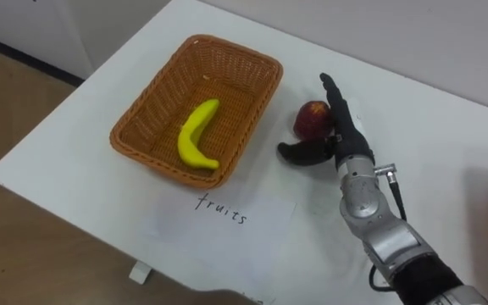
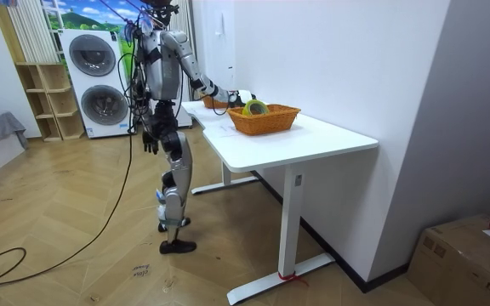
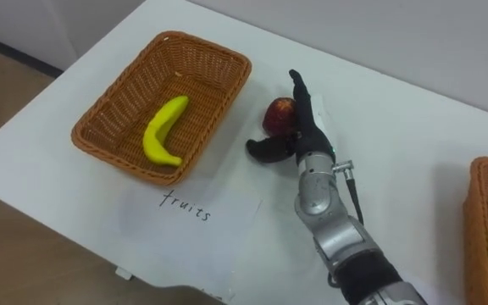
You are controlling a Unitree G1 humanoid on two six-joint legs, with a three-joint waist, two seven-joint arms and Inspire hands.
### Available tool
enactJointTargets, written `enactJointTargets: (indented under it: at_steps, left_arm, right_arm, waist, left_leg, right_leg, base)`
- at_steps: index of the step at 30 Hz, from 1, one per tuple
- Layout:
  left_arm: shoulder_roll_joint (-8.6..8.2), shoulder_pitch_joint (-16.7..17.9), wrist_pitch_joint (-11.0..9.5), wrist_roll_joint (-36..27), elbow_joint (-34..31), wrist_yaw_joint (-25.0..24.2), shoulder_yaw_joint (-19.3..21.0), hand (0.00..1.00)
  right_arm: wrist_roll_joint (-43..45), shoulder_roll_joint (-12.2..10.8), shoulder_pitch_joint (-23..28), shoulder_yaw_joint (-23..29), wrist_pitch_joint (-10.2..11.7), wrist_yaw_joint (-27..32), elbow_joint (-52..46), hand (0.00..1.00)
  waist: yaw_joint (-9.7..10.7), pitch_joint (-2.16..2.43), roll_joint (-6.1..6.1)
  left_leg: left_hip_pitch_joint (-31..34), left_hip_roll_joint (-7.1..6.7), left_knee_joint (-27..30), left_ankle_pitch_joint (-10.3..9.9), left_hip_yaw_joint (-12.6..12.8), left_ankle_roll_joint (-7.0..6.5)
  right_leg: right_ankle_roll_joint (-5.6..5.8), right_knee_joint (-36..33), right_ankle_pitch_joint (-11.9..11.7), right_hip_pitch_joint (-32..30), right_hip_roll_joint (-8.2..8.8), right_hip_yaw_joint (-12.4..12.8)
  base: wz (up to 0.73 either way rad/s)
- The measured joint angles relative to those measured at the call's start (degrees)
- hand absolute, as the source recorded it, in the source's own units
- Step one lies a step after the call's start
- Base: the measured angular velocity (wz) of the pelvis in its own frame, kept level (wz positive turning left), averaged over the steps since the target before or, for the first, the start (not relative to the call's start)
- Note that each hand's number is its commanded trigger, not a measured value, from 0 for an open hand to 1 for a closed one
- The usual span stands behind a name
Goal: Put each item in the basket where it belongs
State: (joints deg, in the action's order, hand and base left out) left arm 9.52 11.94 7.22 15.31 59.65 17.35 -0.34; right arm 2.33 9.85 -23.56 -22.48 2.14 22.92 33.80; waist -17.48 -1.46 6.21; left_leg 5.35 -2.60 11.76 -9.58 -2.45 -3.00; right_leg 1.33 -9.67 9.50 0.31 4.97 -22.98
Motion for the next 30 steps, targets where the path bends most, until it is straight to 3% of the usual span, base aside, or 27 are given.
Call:
enactJointTargets:
  at_steps: [11, 20, 21, 22, 30]
  left_arm:
    - [0.00, 0.09, 0.96, 0.00, -0.19, 0.07, -0.02, 0.00]
    - [0.00, 0.12, 0.91, 0.05, -0.31, 0.62, -0.01, 0.00]
    - [-0.01, 0.12, 0.91, 0.06, -0.36, 0.70, -0.01, 0.00]
    - [-0.01, 0.12, 0.91, 0.06, -0.40, 0.76, -0.01, 0.00]
    - [-0.01, 0.27, 0.90, 0.04, -1.70, 2.13, 0.14, 0.00]
  right_arm:
    - [-0.84, 0.13, 0.00, 0.21, -0.45, -0.81, 1.47, 0.00]
    - [-3.76, 0.24, -0.02, 0.37, -0.40, -2.59, 2.03, 0.00]
    - [-4.09, 0.35, -0.08, 0.36, -0.34, -2.87, 2.15, 0.75]
    - [-4.07, 0.40, -0.11, 0.36, -0.30, -3.04, 2.26, 1.00]
    - [-3.65, 2.83, -0.21, 1.28, 0.27, -4.07, 2.91, 1.00]
  waist:
    - [0.17, 0.30, -0.55]
    - [0.03, 0.27, -1.07]
    - [-0.07, 0.28, -1.06]
    - [-0.10, 0.28, -1.05]
    - [-0.21, 0.70, -0.50]
  left_leg:
    - [-0.13, -0.01, 0.06, 0.00, -0.02, 0.00]
    - [-0.78, -0.01, 0.00, 0.01, -0.03, 0.00]
    - [-0.79, -0.01, 0.00, 0.01, -0.03, 0.00]
    - [-0.78, -0.01, 0.00, 0.01, -0.03, 0.00]
    - [-0.89, 0.05, -0.07, 0.00, 0.19, 0.00]
  right_leg:
    - [0.00, 0.01, 0.00, 0.20, -0.02, 0.00]
    - [0.00, -0.05, 0.00, 0.86, 0.02, -0.16]
    - [0.00, -0.05, 0.00, 0.86, 0.02, -0.17]
    - [0.00, -0.05, 0.00, 0.85, 0.02, -0.18]
    - [0.00, -0.07, 0.00, 0.80, -0.01, -0.25]
  base:
    - [0.00]
    - [0.00]
    - [0.00]
    - [0.00]
    - [-0.01]
